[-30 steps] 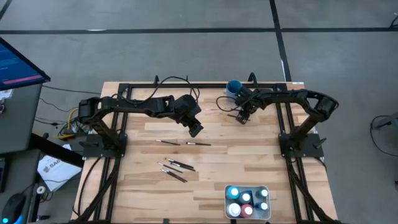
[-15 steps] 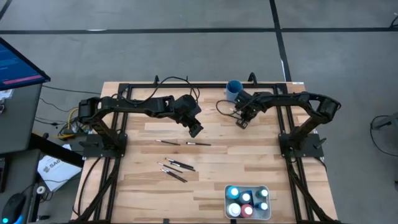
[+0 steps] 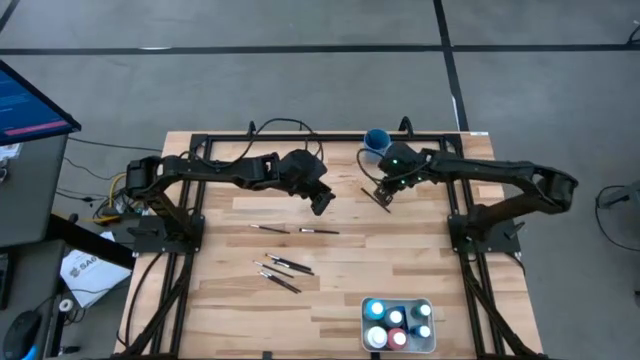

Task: Pick & Place Paint Supplies
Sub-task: Put the silver paintbrush into the blue cup, then put the orange paintbrush into the blue cup

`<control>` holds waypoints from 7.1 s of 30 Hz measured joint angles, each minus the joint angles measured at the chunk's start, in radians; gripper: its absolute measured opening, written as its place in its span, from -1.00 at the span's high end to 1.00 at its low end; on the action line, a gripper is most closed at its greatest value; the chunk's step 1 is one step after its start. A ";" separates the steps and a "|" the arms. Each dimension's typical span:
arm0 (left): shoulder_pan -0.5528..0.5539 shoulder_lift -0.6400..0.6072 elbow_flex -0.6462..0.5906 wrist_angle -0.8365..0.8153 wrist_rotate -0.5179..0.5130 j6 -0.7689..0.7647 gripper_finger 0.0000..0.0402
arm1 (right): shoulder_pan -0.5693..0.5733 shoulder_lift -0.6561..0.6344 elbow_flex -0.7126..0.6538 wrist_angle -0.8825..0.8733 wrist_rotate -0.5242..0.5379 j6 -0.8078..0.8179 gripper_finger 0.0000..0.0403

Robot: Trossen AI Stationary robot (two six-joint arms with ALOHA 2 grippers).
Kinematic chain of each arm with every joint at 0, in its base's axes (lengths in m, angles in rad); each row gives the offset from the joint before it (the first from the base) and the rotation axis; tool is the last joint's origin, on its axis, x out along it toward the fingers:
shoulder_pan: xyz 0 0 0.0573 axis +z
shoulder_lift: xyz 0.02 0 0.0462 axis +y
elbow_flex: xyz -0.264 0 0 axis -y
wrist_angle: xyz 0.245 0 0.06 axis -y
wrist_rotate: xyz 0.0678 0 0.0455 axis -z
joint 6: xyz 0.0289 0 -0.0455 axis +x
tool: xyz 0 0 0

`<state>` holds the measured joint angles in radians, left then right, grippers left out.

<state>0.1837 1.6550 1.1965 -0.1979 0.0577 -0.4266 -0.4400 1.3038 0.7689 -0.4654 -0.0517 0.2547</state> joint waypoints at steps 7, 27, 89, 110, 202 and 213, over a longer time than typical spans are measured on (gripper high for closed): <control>0.019 -0.093 -0.120 0.249 0.017 -0.035 0.31 | 0.055 -0.128 0.002 0.140 0.019 0.086 1.00; 0.089 -0.188 -0.459 1.024 0.062 -0.240 -0.11 | 0.212 -0.095 0.003 0.552 -0.001 0.140 1.00; 0.084 -0.134 -0.422 1.115 0.074 -0.199 0.95 | 0.310 -0.038 0.003 0.680 -0.003 0.157 1.00; 0.146 0.109 -0.016 0.970 -0.051 0.138 0.99 | 0.240 -0.470 0.003 0.371 0.168 0.096 0.64; 0.113 -0.927 -0.507 0.450 -0.199 0.145 0.12 | 0.100 0.633 0.579 -0.302 0.098 -0.064 0.11; 0.113 -0.906 -0.522 0.465 -0.197 0.130 0.12 | 0.041 0.747 0.617 -0.360 0.064 -0.140 0.14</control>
<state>0.2966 0.7487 0.6748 0.2673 -0.1390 -0.2962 -0.3989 2.0509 1.3860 -0.8249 0.0121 0.1148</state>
